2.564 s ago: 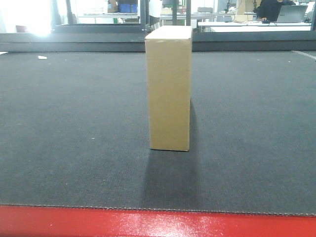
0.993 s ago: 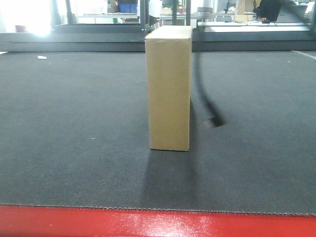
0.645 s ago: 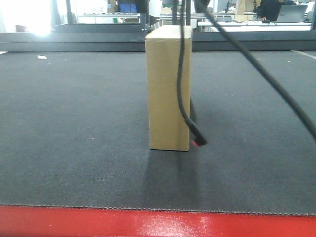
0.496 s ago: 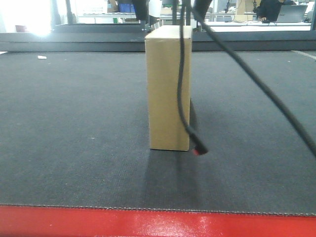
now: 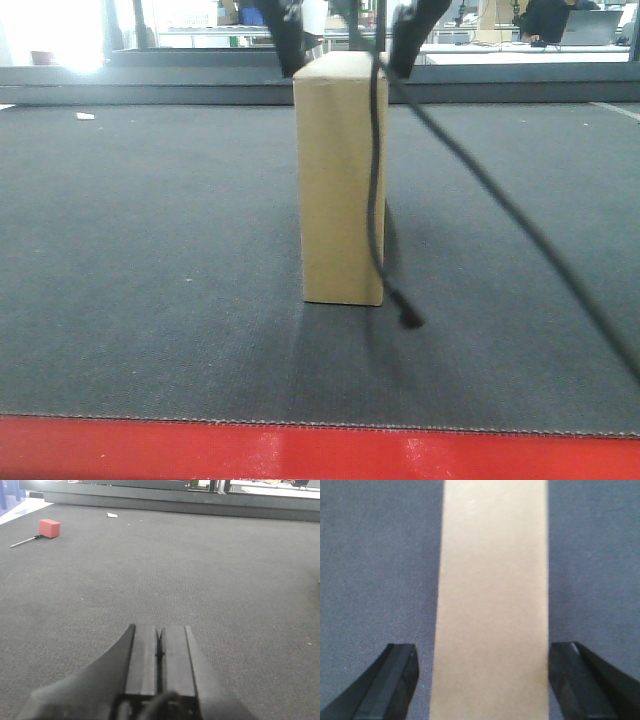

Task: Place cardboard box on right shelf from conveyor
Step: 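Lower the open right gripper over the box top and close on it, then lift the box off the conveyor with the right gripper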

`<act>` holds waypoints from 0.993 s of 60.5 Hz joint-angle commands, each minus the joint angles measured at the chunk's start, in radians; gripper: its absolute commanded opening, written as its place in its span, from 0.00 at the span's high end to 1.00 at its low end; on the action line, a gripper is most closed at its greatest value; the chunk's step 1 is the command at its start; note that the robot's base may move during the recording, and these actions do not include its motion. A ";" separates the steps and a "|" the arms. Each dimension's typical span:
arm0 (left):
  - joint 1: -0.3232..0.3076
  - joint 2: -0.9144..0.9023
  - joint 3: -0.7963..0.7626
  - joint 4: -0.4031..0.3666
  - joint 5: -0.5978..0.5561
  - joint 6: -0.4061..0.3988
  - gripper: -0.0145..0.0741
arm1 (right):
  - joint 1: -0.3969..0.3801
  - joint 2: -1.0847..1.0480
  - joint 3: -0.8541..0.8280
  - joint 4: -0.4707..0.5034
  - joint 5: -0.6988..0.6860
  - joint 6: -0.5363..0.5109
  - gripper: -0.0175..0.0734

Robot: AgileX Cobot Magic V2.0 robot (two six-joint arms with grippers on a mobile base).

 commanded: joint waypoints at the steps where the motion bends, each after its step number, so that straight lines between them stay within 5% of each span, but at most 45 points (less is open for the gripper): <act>1: -0.005 -0.015 0.008 -0.006 -0.086 0.000 0.97 | -0.006 -0.035 -0.026 -0.024 -0.046 0.004 0.12; 16: -0.005 -0.015 0.008 -0.006 -0.086 0.000 0.97 | -0.009 -0.001 -0.014 -0.024 -0.044 0.003 0.15; 33: -0.005 -0.015 0.008 -0.006 -0.086 0.000 0.97 | -0.040 -0.032 -0.014 -0.023 -0.018 -0.062 0.55; 60: -0.005 -0.015 0.008 -0.006 -0.086 0.000 0.97 | -0.166 -0.302 0.102 0.040 -0.048 -0.359 0.55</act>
